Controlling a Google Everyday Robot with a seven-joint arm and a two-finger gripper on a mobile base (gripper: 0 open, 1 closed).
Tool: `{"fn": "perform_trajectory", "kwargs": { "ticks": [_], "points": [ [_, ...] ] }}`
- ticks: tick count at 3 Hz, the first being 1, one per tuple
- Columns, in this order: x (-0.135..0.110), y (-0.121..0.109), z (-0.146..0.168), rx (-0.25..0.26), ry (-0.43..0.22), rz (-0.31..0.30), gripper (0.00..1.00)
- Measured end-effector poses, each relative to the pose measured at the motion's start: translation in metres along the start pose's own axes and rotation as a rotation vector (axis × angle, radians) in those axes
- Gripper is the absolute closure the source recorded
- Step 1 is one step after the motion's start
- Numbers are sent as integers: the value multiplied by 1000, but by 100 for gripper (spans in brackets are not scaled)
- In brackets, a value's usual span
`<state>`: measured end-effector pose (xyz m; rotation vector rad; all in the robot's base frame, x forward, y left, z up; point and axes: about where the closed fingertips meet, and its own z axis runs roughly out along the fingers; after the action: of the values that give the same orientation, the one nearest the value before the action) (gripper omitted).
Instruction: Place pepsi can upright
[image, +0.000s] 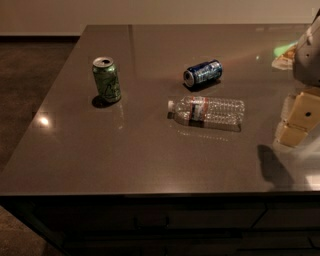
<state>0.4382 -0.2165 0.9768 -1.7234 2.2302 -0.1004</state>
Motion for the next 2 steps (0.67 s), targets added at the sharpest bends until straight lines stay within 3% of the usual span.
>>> {"fn": "perform_trajectory", "kwargs": {
  "ticks": [1,2],
  "points": [
    [0,0,0,0,0,0,0],
    [-20,-24,11,-14,-37,-48,0]
  ]
}}
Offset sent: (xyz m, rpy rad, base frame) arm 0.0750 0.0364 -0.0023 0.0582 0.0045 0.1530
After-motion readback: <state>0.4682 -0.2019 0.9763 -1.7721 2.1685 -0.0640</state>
